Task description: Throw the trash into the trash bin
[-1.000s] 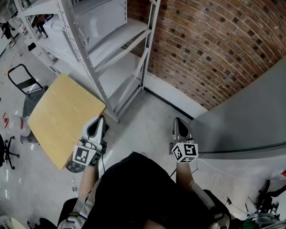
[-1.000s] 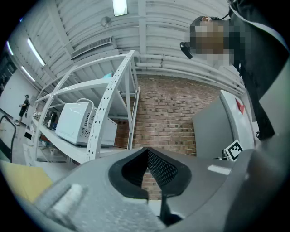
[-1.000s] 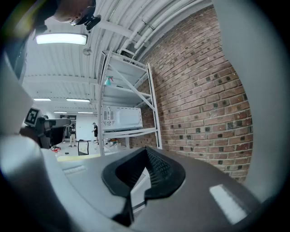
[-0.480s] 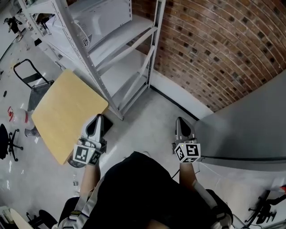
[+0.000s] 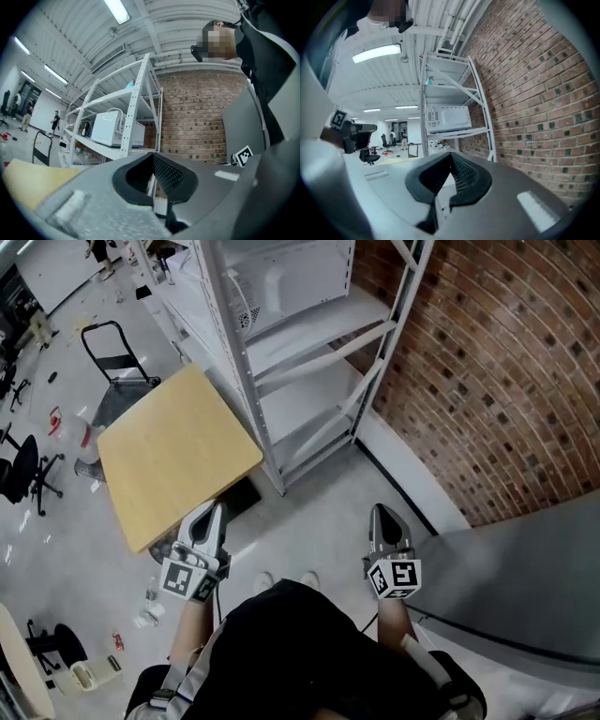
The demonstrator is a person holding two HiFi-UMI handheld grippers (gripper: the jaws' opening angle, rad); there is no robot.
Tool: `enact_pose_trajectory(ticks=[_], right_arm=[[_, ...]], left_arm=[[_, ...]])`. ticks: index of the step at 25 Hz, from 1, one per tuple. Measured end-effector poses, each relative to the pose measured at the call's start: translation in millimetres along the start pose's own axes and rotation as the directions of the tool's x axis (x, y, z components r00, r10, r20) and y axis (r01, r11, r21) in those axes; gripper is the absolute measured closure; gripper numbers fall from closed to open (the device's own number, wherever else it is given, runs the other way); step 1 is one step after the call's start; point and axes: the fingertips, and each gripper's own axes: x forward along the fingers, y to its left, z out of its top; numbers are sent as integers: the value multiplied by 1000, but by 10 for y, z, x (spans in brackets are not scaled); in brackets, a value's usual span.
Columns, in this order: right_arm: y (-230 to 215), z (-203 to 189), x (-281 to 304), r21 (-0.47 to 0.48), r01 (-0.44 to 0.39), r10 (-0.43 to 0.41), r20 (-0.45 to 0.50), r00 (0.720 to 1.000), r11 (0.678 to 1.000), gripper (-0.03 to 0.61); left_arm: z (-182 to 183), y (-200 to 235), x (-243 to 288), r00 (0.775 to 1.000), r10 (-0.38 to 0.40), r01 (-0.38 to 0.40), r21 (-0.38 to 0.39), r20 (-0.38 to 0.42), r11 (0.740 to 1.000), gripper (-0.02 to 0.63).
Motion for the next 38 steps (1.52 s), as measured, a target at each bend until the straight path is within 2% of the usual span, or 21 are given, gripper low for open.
enact_pose_trajectory(ticks=[4,10,14,18,23,28,31,35,38], right_arm=[[326,-105,284,-5,-153,153,-23,988,988,572],[1066,-81,554,-23,-336,334,-44,941,942,572],[1575,58,627,-63,-406,406,-21,914,912,572],[2073,108,729,-61,-450,450,-21,893,891,572],[2727,230,818,-4,-528,528,7,849,849,572],[3295,215,900,-36,-591,591,-19,807,806,572],[3719,203,958,-54,-645,644,-28,764,762,572],[4268,165,978,3,-706,706,-31,708,708,572],[4628,108,974,13,-739,739,-37,673,674,572]], left_arm=[[-13,111,-385,991,131,-131,13,-15,991,614],[78,318,-1011,967,255,-255,6,9,967,614],[230,562,-1324,951,302,-304,20,59,952,614],[463,784,-1643,940,325,-332,52,105,942,614],[584,1153,-2214,889,433,-442,32,149,897,614],[642,1385,-2708,852,492,-504,19,180,864,614],[657,1491,-3049,820,539,-550,7,195,835,614],[638,1609,-3547,777,598,-610,-3,198,793,614],[656,1676,-3923,734,647,-660,-9,205,752,614]])
